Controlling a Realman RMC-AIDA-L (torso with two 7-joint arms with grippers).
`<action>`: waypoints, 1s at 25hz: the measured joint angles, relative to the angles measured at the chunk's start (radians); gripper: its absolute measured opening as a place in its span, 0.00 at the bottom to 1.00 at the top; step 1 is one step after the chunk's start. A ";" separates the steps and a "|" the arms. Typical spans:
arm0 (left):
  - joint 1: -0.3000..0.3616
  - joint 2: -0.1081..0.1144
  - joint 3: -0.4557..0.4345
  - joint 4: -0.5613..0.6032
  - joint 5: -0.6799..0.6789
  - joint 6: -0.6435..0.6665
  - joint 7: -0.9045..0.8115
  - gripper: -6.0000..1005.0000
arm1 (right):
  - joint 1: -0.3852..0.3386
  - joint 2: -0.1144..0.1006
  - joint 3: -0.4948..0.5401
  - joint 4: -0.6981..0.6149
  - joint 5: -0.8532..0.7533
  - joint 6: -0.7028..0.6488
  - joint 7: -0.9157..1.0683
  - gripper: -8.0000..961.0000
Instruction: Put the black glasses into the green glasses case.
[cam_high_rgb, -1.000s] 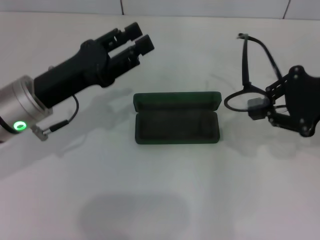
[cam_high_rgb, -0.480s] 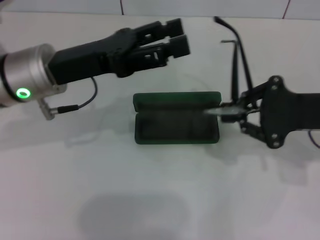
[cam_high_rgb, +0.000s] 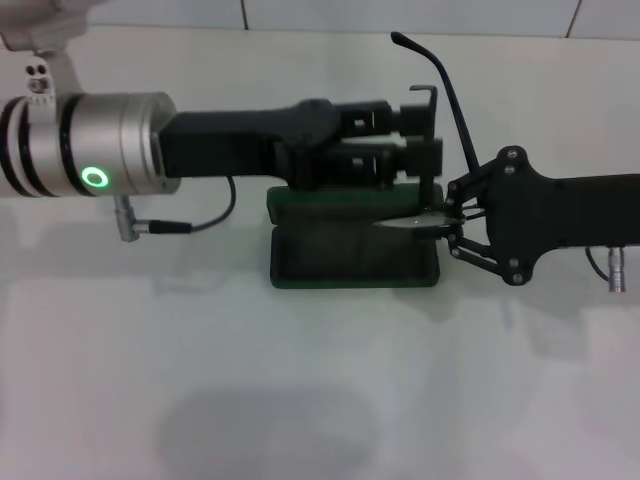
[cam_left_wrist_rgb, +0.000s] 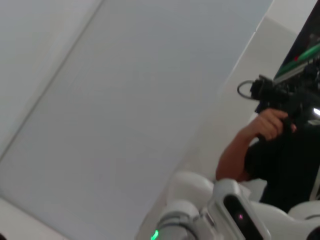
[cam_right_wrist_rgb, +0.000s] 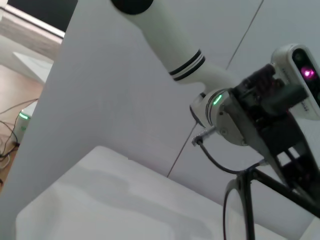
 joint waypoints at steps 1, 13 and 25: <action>-0.004 -0.002 0.000 -0.002 0.014 0.000 -0.007 0.83 | 0.003 0.000 -0.004 -0.001 0.000 0.005 -0.003 0.12; -0.016 -0.017 0.001 -0.004 0.077 0.001 -0.027 0.83 | 0.010 0.000 -0.014 -0.001 0.001 0.011 -0.007 0.12; 0.039 -0.001 -0.064 0.003 0.086 -0.060 -0.010 0.83 | -0.027 -0.003 -0.011 -0.025 0.020 -0.083 -0.048 0.12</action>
